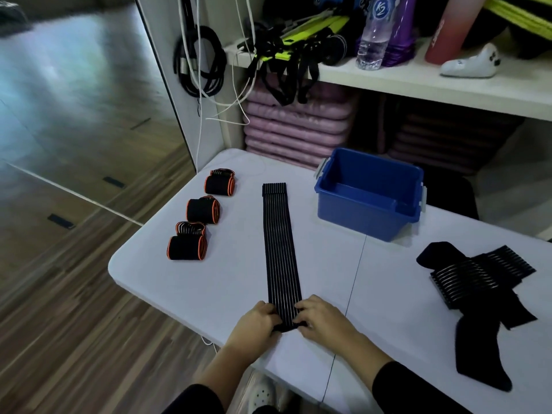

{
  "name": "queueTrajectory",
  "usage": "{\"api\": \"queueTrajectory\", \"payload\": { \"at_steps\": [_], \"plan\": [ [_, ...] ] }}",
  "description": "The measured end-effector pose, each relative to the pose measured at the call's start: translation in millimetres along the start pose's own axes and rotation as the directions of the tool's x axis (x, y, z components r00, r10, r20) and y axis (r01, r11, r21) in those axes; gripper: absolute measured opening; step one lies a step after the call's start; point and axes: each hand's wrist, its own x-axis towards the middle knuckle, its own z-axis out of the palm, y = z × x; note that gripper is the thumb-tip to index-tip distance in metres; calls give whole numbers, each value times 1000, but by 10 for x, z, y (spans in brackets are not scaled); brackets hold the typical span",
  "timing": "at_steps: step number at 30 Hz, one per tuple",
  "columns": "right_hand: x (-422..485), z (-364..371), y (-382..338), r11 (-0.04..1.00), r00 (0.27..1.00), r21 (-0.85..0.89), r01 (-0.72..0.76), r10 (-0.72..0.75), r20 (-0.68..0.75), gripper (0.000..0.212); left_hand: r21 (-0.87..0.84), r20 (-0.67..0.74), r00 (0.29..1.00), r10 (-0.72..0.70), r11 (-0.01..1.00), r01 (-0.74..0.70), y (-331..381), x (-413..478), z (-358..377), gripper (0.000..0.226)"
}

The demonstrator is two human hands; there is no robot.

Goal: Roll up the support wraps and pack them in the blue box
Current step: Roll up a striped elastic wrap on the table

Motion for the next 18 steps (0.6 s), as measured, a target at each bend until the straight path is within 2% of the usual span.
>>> {"api": "queueTrajectory", "payload": {
  "at_steps": [3,5,8,12,15,18],
  "plan": [
    [1,47,-28,999,997,-32,37,-39,-62,29,79,-70,997,36,996,-31,-46,26,70,29],
    [-10,64,-42,999,996,18,31,-29,-78,24,-2,-110,993,46,999,-47,-26,17,78,19],
    [-43,34,-87,988,998,151,-18,26,-55,11,-257,-159,984,-81,966,38,53,-16,0,13],
    [0,-23,-130,928,987,346,-134,156,-35,5,-520,-134,956,-261,840,157,117,18,-91,7],
    [78,-4,-118,855,963,472,-216,267,-43,7,-586,-110,925,-363,775,235,91,122,-93,8],
    [125,51,-96,824,935,494,-276,349,-58,20,-616,-110,890,-442,733,288,75,184,-62,6]
  ]
}}
